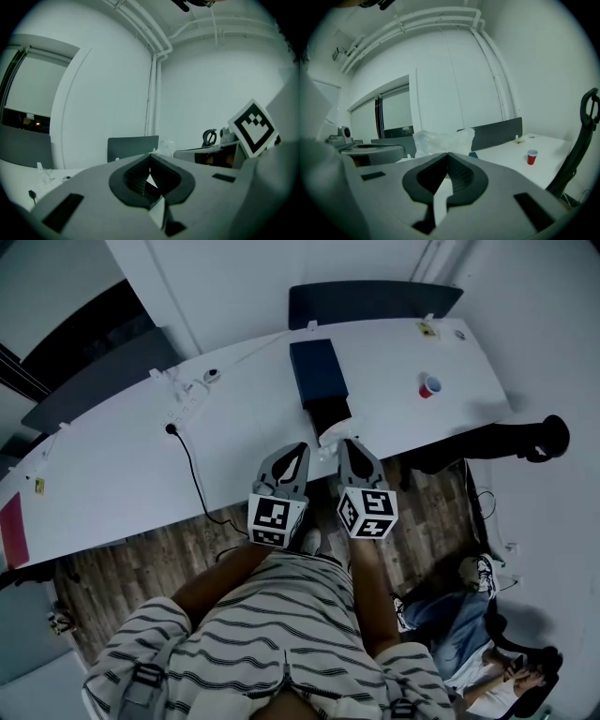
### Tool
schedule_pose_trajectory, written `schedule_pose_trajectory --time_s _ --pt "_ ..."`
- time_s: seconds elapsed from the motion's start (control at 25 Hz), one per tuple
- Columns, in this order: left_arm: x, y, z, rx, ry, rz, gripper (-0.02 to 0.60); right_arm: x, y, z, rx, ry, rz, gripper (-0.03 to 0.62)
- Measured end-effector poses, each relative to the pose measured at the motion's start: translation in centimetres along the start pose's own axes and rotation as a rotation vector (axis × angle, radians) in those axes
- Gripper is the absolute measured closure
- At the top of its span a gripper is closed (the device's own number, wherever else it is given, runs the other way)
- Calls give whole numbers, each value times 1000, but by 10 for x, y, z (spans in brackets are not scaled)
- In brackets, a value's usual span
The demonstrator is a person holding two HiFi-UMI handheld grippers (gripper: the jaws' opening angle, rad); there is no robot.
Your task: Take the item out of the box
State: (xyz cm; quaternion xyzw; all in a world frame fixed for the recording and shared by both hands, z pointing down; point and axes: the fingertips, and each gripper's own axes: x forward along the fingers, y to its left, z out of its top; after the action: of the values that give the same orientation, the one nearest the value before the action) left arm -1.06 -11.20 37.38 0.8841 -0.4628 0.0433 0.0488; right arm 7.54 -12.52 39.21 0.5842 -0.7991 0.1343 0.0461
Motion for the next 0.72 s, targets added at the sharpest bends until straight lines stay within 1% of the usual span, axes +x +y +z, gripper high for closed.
schedule_pose_trajectory --time_s 0.52,0.72 --pt "2 2 5 11 -22 -9 557 -12 0 8 0 -47 -9 576" --pt "7 -2 9 11 -24 -28 557 -13 -2 10 5 -59 -7 576"
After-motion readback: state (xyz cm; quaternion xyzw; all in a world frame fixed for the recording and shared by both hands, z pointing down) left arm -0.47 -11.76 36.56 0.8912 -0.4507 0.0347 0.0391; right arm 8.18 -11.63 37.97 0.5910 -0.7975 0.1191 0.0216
